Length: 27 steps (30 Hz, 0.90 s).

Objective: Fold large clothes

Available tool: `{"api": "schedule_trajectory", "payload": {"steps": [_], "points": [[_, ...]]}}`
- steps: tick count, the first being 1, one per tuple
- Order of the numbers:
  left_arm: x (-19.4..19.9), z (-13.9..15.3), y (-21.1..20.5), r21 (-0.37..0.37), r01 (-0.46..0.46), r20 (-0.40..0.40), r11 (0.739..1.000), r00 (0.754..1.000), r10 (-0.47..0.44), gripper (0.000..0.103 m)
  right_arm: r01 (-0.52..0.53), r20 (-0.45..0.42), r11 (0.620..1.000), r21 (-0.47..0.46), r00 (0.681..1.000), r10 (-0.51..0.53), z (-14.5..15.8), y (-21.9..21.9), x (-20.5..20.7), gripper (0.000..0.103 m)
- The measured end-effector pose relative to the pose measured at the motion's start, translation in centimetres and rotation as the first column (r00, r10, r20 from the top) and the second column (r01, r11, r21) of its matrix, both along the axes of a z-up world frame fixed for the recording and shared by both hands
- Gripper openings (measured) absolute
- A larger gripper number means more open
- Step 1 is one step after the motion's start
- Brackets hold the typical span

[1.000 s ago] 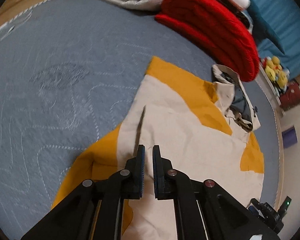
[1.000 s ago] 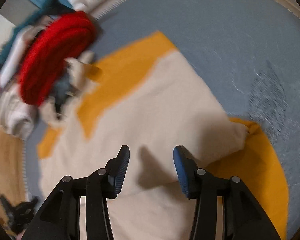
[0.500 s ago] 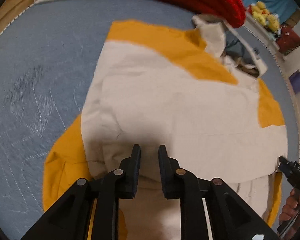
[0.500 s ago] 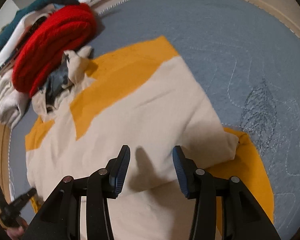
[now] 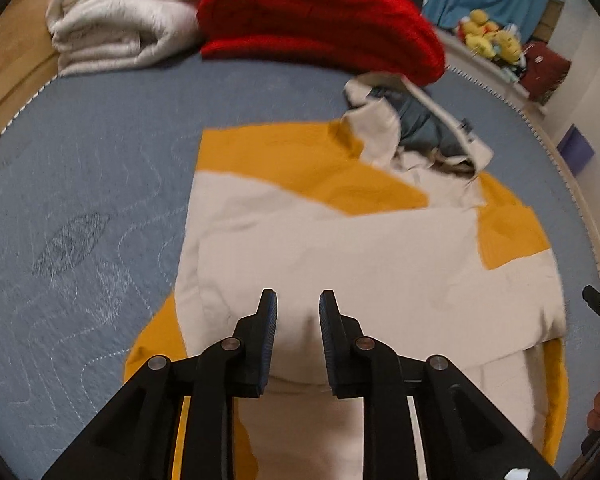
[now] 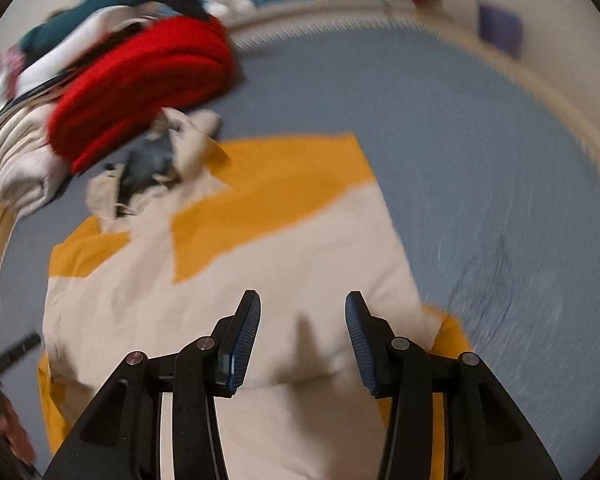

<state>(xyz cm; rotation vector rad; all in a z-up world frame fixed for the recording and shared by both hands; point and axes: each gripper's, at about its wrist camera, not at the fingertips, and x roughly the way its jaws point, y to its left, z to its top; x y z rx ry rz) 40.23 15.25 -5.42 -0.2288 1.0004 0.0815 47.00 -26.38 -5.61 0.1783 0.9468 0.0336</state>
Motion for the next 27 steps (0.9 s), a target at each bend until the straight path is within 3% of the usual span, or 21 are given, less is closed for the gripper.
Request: {"api": "schedule_trajectory", "payload": {"steps": [7, 12, 16, 19, 23, 27], "points": [[-0.9, 2.0, -1.9, 0.024, 0.06, 0.073, 0.998, 0.995, -0.061, 0.019, -0.073, 0.114, 0.992, -0.107, 0.99, 0.085, 4.9, 2.1, -2.1, 0.046], [-1.1, 2.7, -2.9, 0.023, 0.1, 0.081, 0.995, 0.991, -0.102, 0.019, -0.07, 0.088, 0.995, -0.065, 0.993, 0.076, 5.9, 2.1, -2.5, 0.046], [-1.3, 4.0, -3.6, 0.056, 0.125, 0.107, 0.991, 0.986, -0.13, 0.017, -0.104, 0.068, 0.99, -0.094, 0.991, 0.111, 6.2, 2.4, -2.7, 0.046], [-1.2, 5.2, -3.8, 0.042, 0.133, 0.119, 0.99, 0.983, -0.137, 0.017, -0.101, 0.048, 0.99, -0.099, 0.993, 0.106, 6.3, 2.0, -2.7, 0.046], [1.3, 6.3, -4.2, 0.052, 0.141, 0.129, 0.989, 0.981, -0.147, 0.017, -0.092, 0.033, 0.992, -0.089, 0.995, 0.095, 6.5, 1.4, -2.5, 0.046], [6.6, 6.4, -3.9, -0.024, 0.148, 0.139, 0.989, 0.98, -0.143, 0.017, -0.092, 0.041, 0.99, -0.103, 0.994, 0.097, 6.7, 1.0, -2.5, 0.046]]}}
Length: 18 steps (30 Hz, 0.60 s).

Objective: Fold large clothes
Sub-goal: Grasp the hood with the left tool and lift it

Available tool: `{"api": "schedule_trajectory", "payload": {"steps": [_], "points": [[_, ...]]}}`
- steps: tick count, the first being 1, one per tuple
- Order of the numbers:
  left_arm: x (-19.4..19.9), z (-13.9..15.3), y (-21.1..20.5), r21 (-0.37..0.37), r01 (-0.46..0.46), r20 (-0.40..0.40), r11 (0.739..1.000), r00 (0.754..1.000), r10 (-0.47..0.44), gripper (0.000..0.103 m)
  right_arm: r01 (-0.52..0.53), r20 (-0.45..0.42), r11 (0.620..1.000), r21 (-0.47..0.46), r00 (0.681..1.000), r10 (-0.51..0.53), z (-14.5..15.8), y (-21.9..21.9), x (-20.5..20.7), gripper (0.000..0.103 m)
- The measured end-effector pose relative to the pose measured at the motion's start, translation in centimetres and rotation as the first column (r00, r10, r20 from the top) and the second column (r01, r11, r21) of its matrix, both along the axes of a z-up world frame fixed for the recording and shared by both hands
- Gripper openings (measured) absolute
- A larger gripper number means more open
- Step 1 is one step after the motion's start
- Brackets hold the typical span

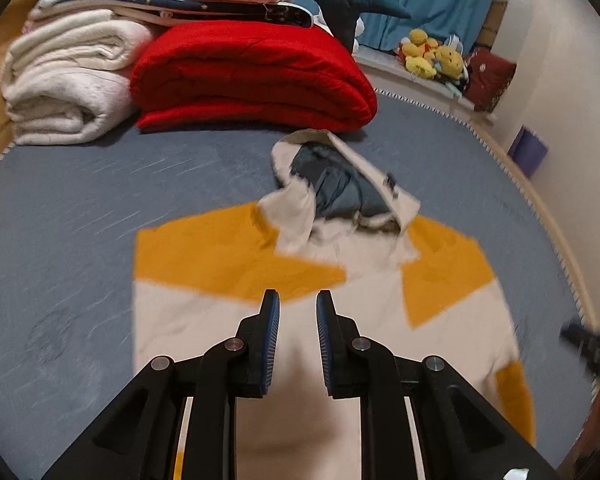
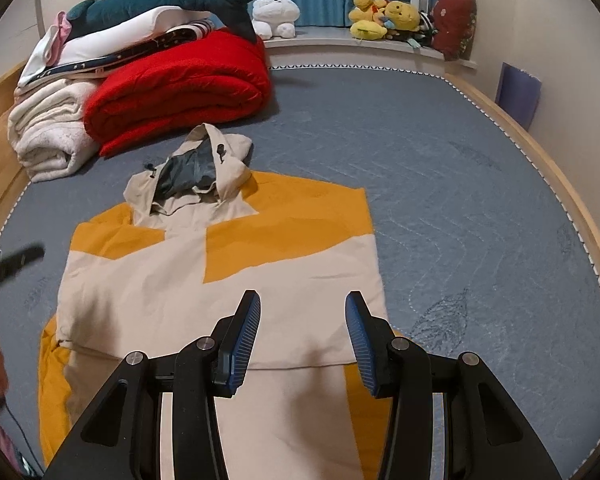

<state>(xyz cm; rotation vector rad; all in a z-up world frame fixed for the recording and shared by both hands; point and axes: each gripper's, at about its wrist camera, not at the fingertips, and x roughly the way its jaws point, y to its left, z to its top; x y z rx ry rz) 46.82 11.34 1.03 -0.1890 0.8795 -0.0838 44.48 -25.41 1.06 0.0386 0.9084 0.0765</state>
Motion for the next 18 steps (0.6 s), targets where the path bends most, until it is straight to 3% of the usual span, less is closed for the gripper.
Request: {"api": "schedule_trajectory", "payload": {"steps": [8, 9, 12, 18], "points": [[13.9, -2.4, 1.1, -0.055, 0.059, -0.101, 0.997, 0.993, -0.064, 0.017, 0.006, -0.036, 1.0, 0.001, 0.999, -0.006, -1.4, -1.0, 1.0, 0.045], [14.9, -2.6, 1.1, -0.042, 0.058, -0.106, 0.997, 0.992, -0.062, 0.017, 0.008, -0.038, 1.0, 0.001, 0.999, -0.008, -1.6, -1.1, 1.1, 0.043], [19.4, -3.9, 1.7, -0.039, 0.04, -0.131, 0.998, 0.99, -0.045, 0.017, -0.005, -0.051, 1.0, -0.004, 0.999, 0.004, -2.3, -1.0, 1.7, 0.023], [26.2, -6.6, 2.7, -0.097, 0.024, -0.198, 0.995, 0.979, -0.043, 0.017, 0.016, -0.082, 1.0, 0.001, 0.997, -0.015, -3.9, -1.1, 2.9, 0.022]]}}
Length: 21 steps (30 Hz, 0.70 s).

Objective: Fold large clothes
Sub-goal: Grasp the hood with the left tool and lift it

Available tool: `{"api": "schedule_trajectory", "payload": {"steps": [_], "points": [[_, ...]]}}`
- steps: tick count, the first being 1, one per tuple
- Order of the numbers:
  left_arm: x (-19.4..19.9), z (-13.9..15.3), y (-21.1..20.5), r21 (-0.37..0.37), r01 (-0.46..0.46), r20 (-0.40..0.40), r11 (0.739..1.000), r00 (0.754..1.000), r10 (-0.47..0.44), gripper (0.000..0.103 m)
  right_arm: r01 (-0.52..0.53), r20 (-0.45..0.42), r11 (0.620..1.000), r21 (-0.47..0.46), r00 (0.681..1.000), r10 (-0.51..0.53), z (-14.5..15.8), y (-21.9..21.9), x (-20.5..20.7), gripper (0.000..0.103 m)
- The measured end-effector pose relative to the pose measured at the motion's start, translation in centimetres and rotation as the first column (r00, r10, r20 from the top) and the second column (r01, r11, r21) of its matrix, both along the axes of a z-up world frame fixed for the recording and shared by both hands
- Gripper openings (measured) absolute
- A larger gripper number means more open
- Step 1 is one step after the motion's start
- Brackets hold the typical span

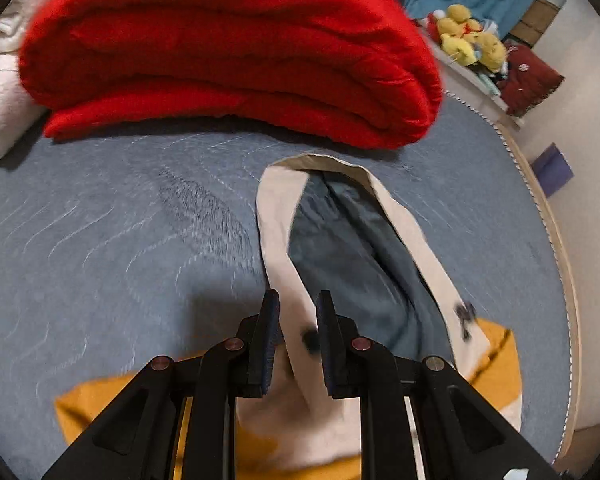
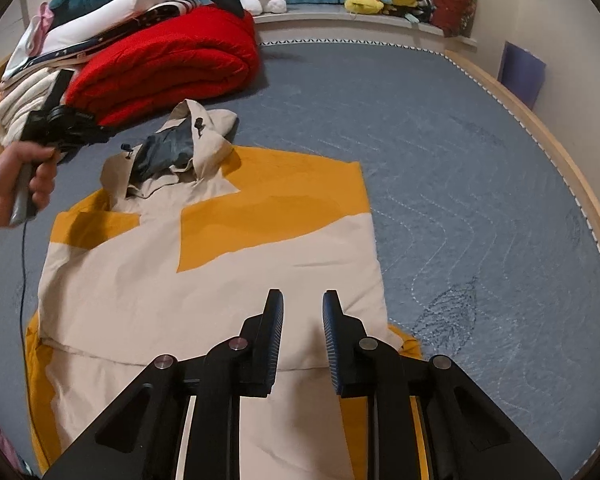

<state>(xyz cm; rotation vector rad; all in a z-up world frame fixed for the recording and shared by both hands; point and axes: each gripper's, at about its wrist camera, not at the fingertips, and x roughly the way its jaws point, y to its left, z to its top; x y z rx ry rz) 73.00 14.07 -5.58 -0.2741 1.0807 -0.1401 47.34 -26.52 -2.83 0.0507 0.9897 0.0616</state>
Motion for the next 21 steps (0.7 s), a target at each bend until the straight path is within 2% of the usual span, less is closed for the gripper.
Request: {"api": "schedule_trajectory", "payload": {"steps": [3, 6, 10, 12, 15, 16, 17, 21], "points": [[3.4, -2.3, 0.5, -0.029, -0.017, -0.069, 0.999, 0.997, 0.015, 0.019, 0.007, -0.029, 1.0, 0.009, 1.0, -0.007, -0.9, 0.0, 0.4, 0.023], [5.6, -4.7, 0.9, -0.06, -0.044, -0.13, 0.997, 0.991, 0.036, 0.026, 0.003, -0.062, 1.0, 0.017, 0.998, -0.002, -1.9, 0.1, 0.7, 0.023], [7.5, -7.1, 1.0, -0.077, -0.084, -0.183, 0.993, 0.981, 0.069, 0.027, 0.024, -0.076, 0.999, 0.033, 0.997, -0.021, -2.5, -0.1, 1.1, 0.023], [7.9, -7.7, 0.6, -0.082, -0.074, -0.192, 0.994, 0.98, 0.057, 0.027, 0.024, -0.079, 0.999, 0.037, 0.997, -0.021, -2.7, 0.0, 1.2, 0.023], [7.9, -7.9, 0.2, -0.06, -0.056, -0.187, 0.997, 0.981, 0.044, 0.024, 0.017, -0.092, 0.999, 0.042, 0.996, -0.013, -3.1, 0.1, 1.2, 0.023], [7.7, -7.8, 0.2, -0.056, -0.06, -0.183, 0.997, 0.982, 0.049, 0.01, 0.015, -0.095, 0.999, 0.044, 0.995, -0.011, -3.2, 0.2, 1.3, 0.023], [7.5, -7.5, 0.1, -0.052, -0.064, -0.175, 0.997, 0.983, 0.054, 0.006, 0.015, -0.097, 0.999, 0.045, 0.995, -0.011, -3.2, 0.2, 1.4, 0.023], [4.5, -3.7, -1.0, -0.048, -0.023, -0.078, 0.999, 0.997, 0.019, 0.003, 0.041, -0.09, 0.996, 0.074, 0.995, -0.034, -2.8, -0.1, 1.8, 0.023]]}}
